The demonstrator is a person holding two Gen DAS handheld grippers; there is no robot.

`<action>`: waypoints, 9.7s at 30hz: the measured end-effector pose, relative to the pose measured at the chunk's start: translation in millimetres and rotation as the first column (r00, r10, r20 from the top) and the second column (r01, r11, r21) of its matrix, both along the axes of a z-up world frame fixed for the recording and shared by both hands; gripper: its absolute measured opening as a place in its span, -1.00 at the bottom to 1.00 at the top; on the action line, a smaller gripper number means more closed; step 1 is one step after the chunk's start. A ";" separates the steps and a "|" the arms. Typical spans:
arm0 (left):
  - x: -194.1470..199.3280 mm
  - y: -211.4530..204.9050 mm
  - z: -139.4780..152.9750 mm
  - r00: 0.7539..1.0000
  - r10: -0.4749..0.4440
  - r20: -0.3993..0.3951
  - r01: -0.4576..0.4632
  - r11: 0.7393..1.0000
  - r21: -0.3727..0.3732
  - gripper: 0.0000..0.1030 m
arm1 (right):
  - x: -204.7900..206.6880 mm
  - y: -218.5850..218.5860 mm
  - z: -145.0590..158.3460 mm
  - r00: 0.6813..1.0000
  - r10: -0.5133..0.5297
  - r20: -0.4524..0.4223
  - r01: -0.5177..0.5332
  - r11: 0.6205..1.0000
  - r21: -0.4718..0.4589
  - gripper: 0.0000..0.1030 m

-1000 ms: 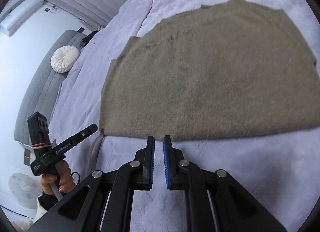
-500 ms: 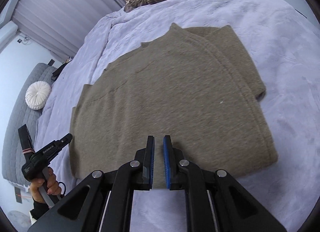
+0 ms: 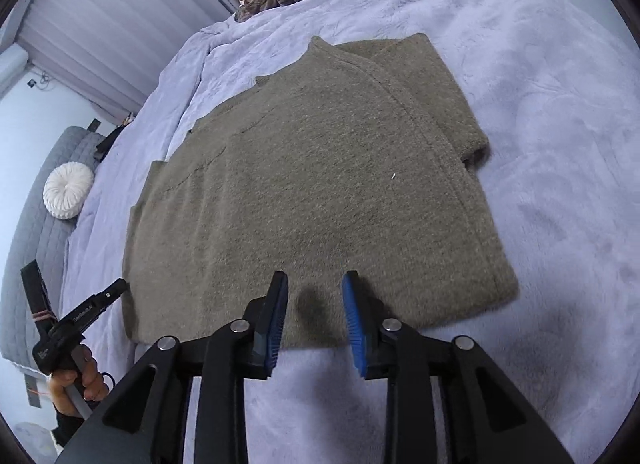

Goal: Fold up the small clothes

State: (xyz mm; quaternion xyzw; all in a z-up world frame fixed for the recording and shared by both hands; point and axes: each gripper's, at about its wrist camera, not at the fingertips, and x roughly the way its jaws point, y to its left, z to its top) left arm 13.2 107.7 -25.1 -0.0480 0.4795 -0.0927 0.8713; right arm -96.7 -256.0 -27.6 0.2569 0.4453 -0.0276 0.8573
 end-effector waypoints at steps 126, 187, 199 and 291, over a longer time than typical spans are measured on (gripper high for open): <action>25.8 79.1 -29.5 0.984 -0.015 -0.176 -0.106 0.749 -0.654 0.99 | 120.3 172.0 -38.6 0.970 0.182 0.164 -0.241 0.827 0.508 -0.80; 0.3 -289.6 102.1 0.815 -0.538 0.216 0.512 0.842 0.169 -0.50 | 25.9 -41.8 -13.0 0.981 -0.003 0.193 -0.048 0.965 0.259 -0.33; -42.3 -286.0 103.4 0.779 -0.566 0.271 0.539 0.825 0.172 0.62 | -2.4 -85.5 -54.1 0.968 -0.132 0.212 -0.015 0.818 0.575 0.11; -85.7 -181.8 13.5 0.977 -0.209 0.034 0.187 0.927 0.324 0.99 | -36.4 -48.6 1.4 0.996 0.018 0.083 -0.024 0.998 0.066 -0.40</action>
